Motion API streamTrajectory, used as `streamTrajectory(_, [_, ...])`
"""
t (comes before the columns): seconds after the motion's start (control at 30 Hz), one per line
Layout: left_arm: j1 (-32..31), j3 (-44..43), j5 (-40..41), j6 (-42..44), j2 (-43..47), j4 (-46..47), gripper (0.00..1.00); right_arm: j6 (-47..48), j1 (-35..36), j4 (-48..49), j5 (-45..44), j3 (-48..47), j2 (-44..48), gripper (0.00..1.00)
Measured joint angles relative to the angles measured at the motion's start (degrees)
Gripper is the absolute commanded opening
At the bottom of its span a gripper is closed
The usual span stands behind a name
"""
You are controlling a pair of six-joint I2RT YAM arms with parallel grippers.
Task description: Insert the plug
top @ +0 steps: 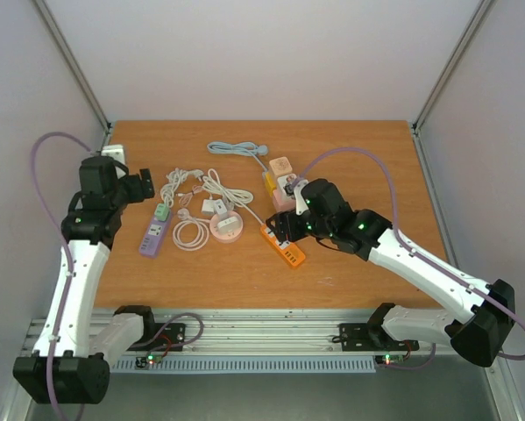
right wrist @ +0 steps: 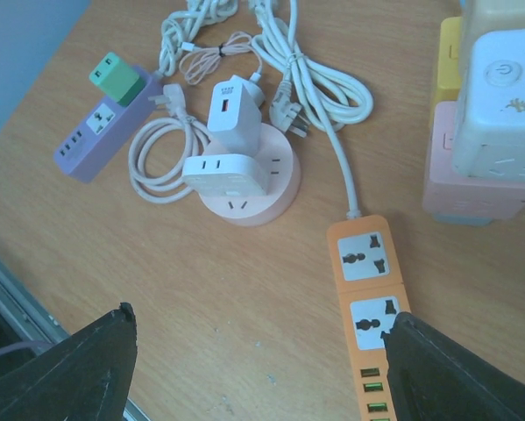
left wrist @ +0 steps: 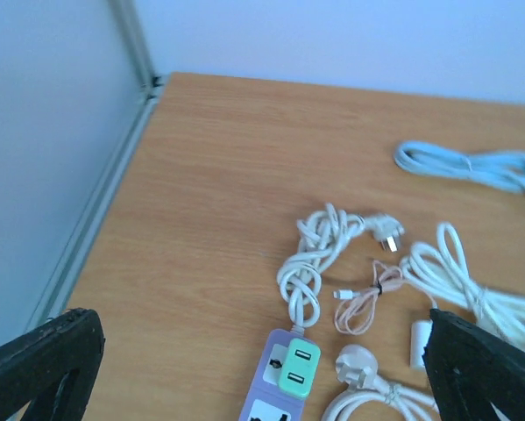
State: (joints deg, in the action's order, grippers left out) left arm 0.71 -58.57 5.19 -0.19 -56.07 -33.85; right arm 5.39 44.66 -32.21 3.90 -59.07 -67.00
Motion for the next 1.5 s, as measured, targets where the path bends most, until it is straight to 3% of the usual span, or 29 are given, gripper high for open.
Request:
streamTrajectory(0.1, [0.6,-3.1,2.6,-6.8,1.0,-3.9,0.99,-0.5,0.0,-0.8,-0.5,-0.9,0.0,0.78])
streamTrajectory(0.2, [1.3,-3.3,-1.8,-10.7,1.9,-5.6,0.99,-1.5,0.0,-1.5,-1.2,-2.3,-0.4,0.78])
streamTrajectory(0.37, [1.0,2.4,-16.8,-18.2,-0.1,-1.9,0.79,-3.3,0.0,-2.3,-2.3,-3.5,-2.1,0.78])
streamTrajectory(0.53, [-3.1,2.8,-20.9,-25.1,-11.8,-0.5,0.64,-5.5,0.0,-3.5,-3.0,-3.6,-3.5,0.76])
streamTrajectory(0.73, [-8.0,-5.5,-19.6,-27.8,-28.8,-3.2,0.48,-7.0,0.0,-5.1,-4.8,-4.0,-3.8,0.76])
streamTrajectory(0.93, [-10.1,-13.4,-19.2,-27.4,-43.0,-4.2,0.48,-7.3,0.0,-6.1,-5.9,-4.3,-3.8,0.75])
streamTrajectory(1.37, [-12.0,-19.6,-21.7,-22.2,-56.5,-7.7,0.57,-7.3,0.0,-7.3,-7.0,-4.3,-4.4,0.76])
streamTrajectory(1.5, [-12.2,-20.3,-22.2,-21.0,-58.4,-8.8,0.45,-7.3,0.0,-7.3,-7.0,-4.3,-4.9,0.76])
